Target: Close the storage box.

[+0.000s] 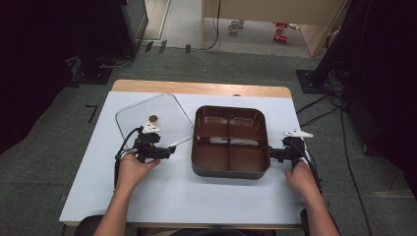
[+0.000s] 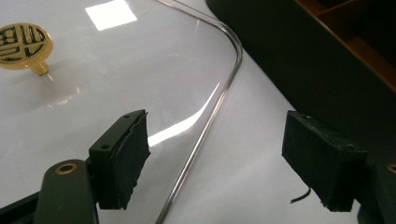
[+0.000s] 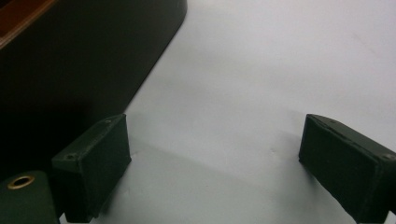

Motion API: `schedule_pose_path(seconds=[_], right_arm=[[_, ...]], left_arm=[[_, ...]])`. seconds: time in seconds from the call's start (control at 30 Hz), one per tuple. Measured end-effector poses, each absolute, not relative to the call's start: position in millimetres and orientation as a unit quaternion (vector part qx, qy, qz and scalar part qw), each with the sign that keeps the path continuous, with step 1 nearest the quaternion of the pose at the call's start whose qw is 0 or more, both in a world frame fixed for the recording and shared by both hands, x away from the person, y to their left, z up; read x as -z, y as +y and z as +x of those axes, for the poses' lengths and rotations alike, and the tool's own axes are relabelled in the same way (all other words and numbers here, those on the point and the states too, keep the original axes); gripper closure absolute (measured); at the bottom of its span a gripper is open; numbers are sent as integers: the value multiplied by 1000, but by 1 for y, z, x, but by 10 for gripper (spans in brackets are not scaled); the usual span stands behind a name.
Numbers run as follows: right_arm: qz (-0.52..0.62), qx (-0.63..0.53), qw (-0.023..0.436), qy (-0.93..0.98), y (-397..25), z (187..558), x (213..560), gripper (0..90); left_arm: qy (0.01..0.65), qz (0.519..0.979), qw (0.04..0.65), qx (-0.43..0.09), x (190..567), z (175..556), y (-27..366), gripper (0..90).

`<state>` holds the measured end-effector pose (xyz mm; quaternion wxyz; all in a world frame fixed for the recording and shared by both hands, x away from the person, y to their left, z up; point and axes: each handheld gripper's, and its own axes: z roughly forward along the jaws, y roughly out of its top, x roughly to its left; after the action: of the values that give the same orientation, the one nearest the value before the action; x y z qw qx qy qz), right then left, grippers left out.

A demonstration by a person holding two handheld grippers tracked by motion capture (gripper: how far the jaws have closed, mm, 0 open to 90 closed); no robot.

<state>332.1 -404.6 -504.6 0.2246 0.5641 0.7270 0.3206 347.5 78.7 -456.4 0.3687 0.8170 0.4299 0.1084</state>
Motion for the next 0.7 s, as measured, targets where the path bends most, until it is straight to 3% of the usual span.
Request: schedule_pose_path(seconds=[0.7], right_arm=[[564,-320,225,727,-405,332,505,83]], left_arm=[[428,812,378,-118,435,377,83,253]])
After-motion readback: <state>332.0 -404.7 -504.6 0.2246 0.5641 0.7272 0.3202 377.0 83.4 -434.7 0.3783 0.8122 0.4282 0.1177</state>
